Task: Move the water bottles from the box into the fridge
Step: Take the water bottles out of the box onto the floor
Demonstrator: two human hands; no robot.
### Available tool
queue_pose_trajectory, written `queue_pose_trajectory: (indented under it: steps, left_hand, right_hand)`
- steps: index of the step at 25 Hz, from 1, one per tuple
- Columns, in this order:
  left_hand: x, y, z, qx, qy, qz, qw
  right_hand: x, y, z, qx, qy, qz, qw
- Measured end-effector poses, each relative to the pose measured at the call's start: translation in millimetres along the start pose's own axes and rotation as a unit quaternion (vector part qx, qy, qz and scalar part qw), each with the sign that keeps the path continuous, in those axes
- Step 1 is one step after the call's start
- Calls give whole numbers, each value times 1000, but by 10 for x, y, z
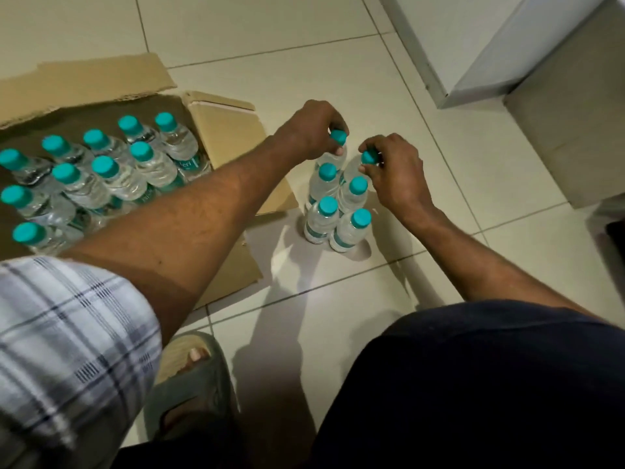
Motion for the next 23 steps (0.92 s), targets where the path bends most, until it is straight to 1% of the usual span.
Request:
queue_pose_trajectory:
  steps: [2, 5, 7, 8, 9, 11, 13, 14, 15, 16, 17, 19, 20, 21, 22, 23]
  left_hand:
    - [-37, -55, 25, 8, -9, -4, 1000]
    - [-14, -26, 64, 14, -19, 14, 1000]
    - [106, 117, 152, 26, -15, 16, 999]
    - [211, 219, 220, 43, -9, -1, 999]
    - [359, 348, 342, 67, 3, -32, 997]
    - [750, 580, 642, 101, 30, -138, 985]
    - [1218, 750, 997, 71, 68, -261, 960]
    - [1452, 815, 1189, 39, 91, -307, 947]
    - [1652, 874, 1358, 1, 114, -331, 937]
    - [1809, 920, 1527, -33, 147, -333, 931]
    - [1938, 946, 1701, -59, 186, -313, 929]
    - [2117, 922, 1978, -83, 252, -216, 940]
    - [2181, 877, 2060, -88, 257, -166, 948]
    - [2224, 832, 2114, -96, 245, -137, 955]
    - [2254, 803, 2144, -106, 231, -134, 958]
    - [2267, 795, 2145, -114, 219, -149, 957]
  right_hand:
    - [-45, -33, -9, -8, -23, 15, 1000]
    - [-104, 31, 114, -21, -50, 26, 998]
    - [-103, 106, 327, -21, -36, 9, 999]
    - [-80, 131, 480, -29, -15, -1, 999]
    - [-57, 121, 692, -48, 17, -5, 999]
    - [7, 6, 1126, -97, 85, 10, 992]
    - [73, -233, 1528, -127, 149, 48, 980]
    - [106, -381, 1727, -134, 183, 65, 972]
    - [127, -532, 1896, -136, 214, 80, 964]
    - [134, -686, 2040, -129, 238, 99, 958]
    - [132, -849, 2167, -112, 256, 119, 953]
    - [103, -1158, 2341, -54, 283, 144, 947]
    - [84, -1282, 2389, -20, 297, 146, 944]
    - [67, -1374, 2421, 8, 308, 146, 940]
    - [45, -1441, 2447, 24, 316, 142, 938]
    - [18, -1478, 2467, 28, 317, 132, 939]
Point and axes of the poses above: each hand's wrist, its own x-axis away from the middle knuckle, its own y-axis out of the back of the hand, z = x × y, the point moved 2 cm from there along -x, towards the middle knuckle, and after that the axes turned 1 degree about -z, right-handed, at the moved point
